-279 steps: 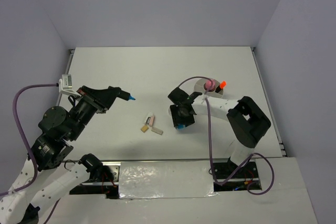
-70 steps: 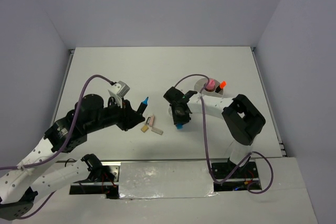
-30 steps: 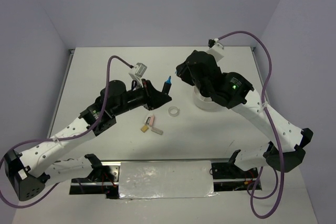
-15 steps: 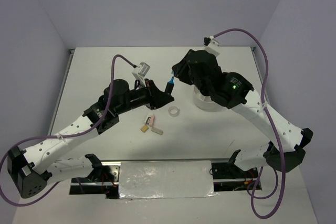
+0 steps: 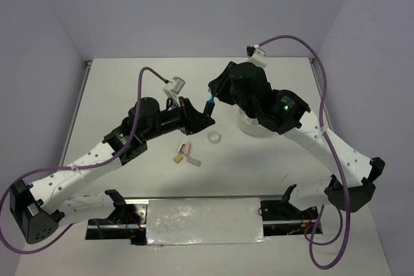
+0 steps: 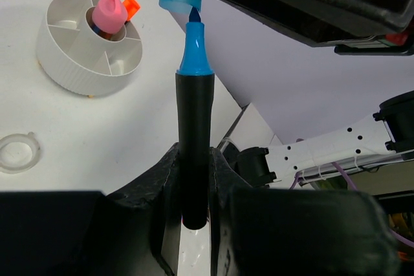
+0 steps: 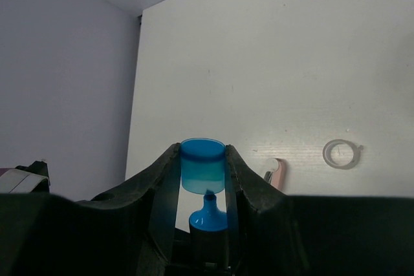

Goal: Sort the stationery into containers
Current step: Close the pen cap on the pen.

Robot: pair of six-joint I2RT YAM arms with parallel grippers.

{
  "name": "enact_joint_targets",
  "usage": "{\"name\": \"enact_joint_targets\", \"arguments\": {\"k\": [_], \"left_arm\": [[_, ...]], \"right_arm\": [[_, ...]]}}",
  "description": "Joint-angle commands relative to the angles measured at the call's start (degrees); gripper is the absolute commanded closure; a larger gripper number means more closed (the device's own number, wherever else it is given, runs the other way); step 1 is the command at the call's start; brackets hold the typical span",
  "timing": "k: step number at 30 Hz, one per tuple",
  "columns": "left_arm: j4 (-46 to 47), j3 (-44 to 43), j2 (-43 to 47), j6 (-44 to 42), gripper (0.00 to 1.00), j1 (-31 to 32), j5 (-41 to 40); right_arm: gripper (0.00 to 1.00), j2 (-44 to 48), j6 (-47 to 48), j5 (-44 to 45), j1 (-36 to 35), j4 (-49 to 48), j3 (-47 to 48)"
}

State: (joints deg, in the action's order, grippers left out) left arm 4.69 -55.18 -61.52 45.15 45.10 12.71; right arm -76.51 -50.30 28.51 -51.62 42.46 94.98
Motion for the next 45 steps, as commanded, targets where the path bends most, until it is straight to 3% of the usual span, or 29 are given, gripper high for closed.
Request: {"name": "enact_joint_targets", "arguments": {"k": [1,29,40,45], "left_arm": [[3.9,-2.7,0.3,-0.9,1.00,0.0,-0.1],[5.5,-2.4,1.6,-0.9,1.00,-2.7,-0.8],[7.4,-3.9,1.6,-4.3,1.00,-4.1,0.3],[11.3,-4.8,2.0,-6.2,1.00,-7.1,5.8]], "right_arm": [[1.00,1.2,1.1,-1.3,-0.4,-2.6,-0.5],[1.00,6.5,5.1,-6.2,-1.1,-8.3,-9.4],[1.00,5.8,4.5,-15.4,-1.8,-12.0,-12.4],[1.00,7.8,3.1,-20.2,-2.1,-13.9,-17.4]]}}
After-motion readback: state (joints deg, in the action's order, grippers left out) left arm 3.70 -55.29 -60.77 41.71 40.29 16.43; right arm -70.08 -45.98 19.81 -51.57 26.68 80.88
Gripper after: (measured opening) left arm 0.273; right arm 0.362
